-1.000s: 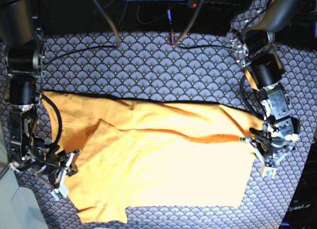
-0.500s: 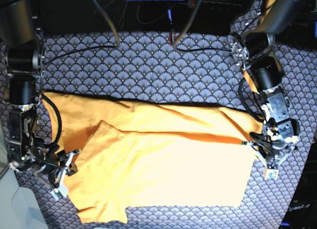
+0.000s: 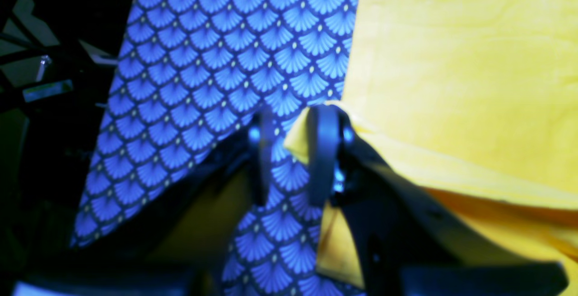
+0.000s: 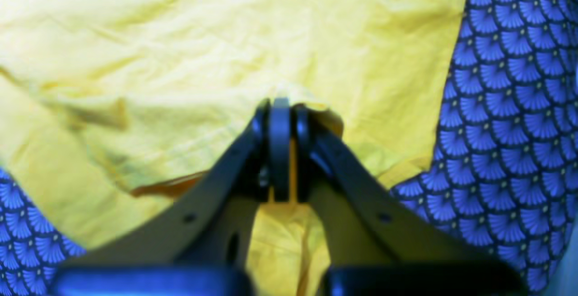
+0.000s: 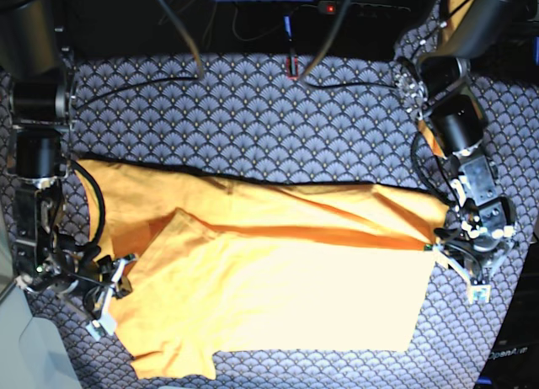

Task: Fold the T-shirt properly
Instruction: 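Lower the folded edge onto the shirt body with both grippers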

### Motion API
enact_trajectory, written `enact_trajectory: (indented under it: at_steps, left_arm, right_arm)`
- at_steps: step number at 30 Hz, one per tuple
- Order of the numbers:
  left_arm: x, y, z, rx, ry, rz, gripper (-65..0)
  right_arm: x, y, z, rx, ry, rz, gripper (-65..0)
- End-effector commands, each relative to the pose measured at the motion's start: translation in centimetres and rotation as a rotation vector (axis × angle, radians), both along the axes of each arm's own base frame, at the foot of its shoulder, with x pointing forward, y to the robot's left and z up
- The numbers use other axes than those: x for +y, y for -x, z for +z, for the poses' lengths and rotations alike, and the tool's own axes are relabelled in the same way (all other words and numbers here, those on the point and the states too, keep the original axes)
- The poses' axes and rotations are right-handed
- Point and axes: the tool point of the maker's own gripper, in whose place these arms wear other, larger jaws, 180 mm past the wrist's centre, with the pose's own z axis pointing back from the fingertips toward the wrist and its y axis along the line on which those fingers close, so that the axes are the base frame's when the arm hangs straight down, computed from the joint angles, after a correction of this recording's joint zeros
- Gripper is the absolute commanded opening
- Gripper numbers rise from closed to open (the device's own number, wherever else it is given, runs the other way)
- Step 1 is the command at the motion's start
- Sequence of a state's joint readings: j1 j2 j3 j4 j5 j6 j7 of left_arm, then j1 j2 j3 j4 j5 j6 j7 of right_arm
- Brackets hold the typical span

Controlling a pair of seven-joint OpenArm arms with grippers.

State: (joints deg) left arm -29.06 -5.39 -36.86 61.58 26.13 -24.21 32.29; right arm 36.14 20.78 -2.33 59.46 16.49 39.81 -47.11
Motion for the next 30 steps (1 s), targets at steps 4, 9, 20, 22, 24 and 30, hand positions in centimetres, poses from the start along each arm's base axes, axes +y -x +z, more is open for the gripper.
enact_trajectory:
  at_steps: [4, 9, 20, 22, 24, 30]
  left_arm:
    - [0.4, -1.4, 2.6, -0.073, -0.016, -0.002, -50.8]
    - [0.1, -1.4, 2.5, -0.074, -0.013, -0.008, -50.8]
    - [0.1, -1.4, 2.8, -0.076, -0.021, -0.008, -50.7]
    - [0.3, -1.4, 2.8, -0.076, -0.024, -0.007, -50.3]
    - [0.3, -1.4, 2.8, -0.074, -0.023, -0.005, -45.5]
    - [0.5, -0.4, 3.0, -0.087, -0.046, -0.001, -35.4]
  right_arm:
    - [-0.2, -1.7, 3.3, -0.085, -0.01, 0.002, -65.0]
    - [-0.2, -2.0, 3.8, -0.097, -0.008, 0.003, -65.0]
    - [0.3, -2.7, 5.1, -0.118, 0.005, 0.021, -65.0]
    - [0.3, -2.7, 5.1, -0.118, 0.005, 0.021, -65.0]
    - [0.3, -2.7, 4.9, -0.115, 0.005, 0.021, -65.0]
    - [0.1, -2.5, 4.8, -0.113, 0.005, 0.017, -64.9]
